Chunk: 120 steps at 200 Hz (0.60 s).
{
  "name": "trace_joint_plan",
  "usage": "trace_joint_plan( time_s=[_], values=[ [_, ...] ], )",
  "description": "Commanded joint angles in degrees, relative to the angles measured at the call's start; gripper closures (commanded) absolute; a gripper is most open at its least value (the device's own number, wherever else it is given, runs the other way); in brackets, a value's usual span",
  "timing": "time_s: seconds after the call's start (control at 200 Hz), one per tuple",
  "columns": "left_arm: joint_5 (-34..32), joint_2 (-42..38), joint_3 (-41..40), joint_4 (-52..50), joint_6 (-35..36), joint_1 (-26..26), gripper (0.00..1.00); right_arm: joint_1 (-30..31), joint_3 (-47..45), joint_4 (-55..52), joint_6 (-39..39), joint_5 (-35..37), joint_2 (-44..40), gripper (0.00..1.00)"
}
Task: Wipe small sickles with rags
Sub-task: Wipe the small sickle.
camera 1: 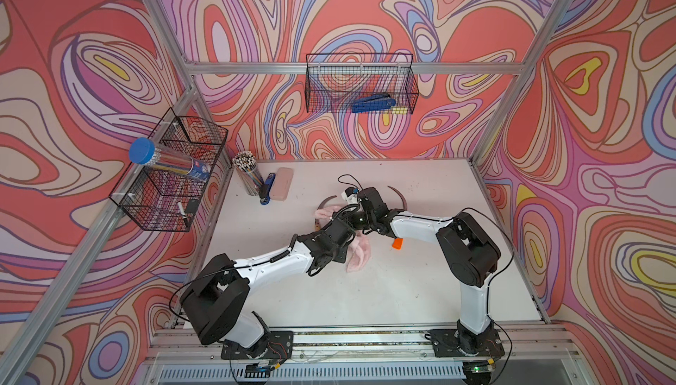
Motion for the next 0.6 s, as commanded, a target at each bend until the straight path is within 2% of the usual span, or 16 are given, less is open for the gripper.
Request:
trace_joint_plan(
  time_s=[0.0,0.255,0.596],
  values=[
    [1.18,-0.91,0.98,0.93,0.74,-0.44,1.0,0.13,3.76,-2.6,-0.05,3.37,4.08,1.0],
    [0.81,-1.97,0.17,0.63,0.81,-0.48,1.0,-2.71,7.27,-6.21,-0.62,12.34,8.33,1.0],
    [-4.27,-2.5,-0.53,-0.89,-1.69,-0.44,1.0,-9.91,6.53,-7.28,-0.86,15.73,9.86,1.0]
  ],
)
